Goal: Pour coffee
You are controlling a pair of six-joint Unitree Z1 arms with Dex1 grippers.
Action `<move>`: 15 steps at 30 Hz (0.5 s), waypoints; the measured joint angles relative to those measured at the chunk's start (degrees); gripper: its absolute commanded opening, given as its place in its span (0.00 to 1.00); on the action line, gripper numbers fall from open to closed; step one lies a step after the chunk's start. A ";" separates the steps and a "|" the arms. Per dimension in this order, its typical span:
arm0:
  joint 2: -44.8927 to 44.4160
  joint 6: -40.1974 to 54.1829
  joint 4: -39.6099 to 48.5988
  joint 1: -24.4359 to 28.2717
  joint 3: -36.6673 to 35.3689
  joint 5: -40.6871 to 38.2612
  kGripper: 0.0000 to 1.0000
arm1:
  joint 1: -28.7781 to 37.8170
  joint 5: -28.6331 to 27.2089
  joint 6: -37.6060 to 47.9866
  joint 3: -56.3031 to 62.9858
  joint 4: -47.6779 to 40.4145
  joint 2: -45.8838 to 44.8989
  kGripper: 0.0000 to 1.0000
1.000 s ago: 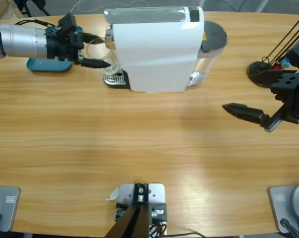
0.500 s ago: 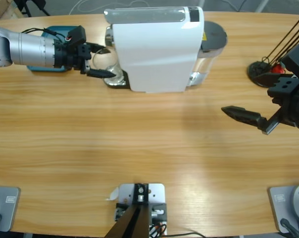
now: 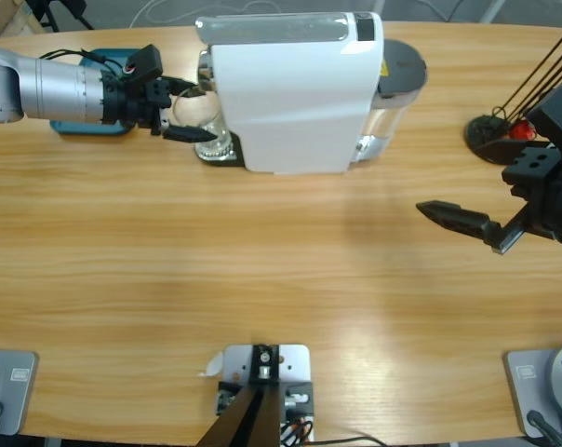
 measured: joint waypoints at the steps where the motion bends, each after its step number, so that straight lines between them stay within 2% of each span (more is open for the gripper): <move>1: 0.00 0.00 0.00 0.00 0.00 0.00 0.00 | 0.00 0.00 0.00 0.00 -0.01 0.00 1.00; 10: 0.00 0.00 0.00 -0.43 -0.03 0.00 0.00 | 0.00 0.00 0.00 0.20 -1.65 0.00 1.00; 11: 0.00 0.00 0.00 -0.44 -0.06 0.00 0.06 | 0.00 0.00 0.00 0.20 -1.65 0.00 1.00; 12: 0.00 0.00 0.00 -0.45 -0.07 0.00 0.59 | 0.00 0.00 0.00 0.20 -1.65 0.00 1.00; 14: 0.00 -0.07 0.01 -0.52 -0.16 0.04 0.90 | 0.00 0.00 0.00 0.20 -1.65 0.00 1.00; 15: 0.01 -0.17 0.04 -0.66 -0.28 0.19 0.98 | 0.00 0.00 0.00 0.20 -1.65 0.00 1.00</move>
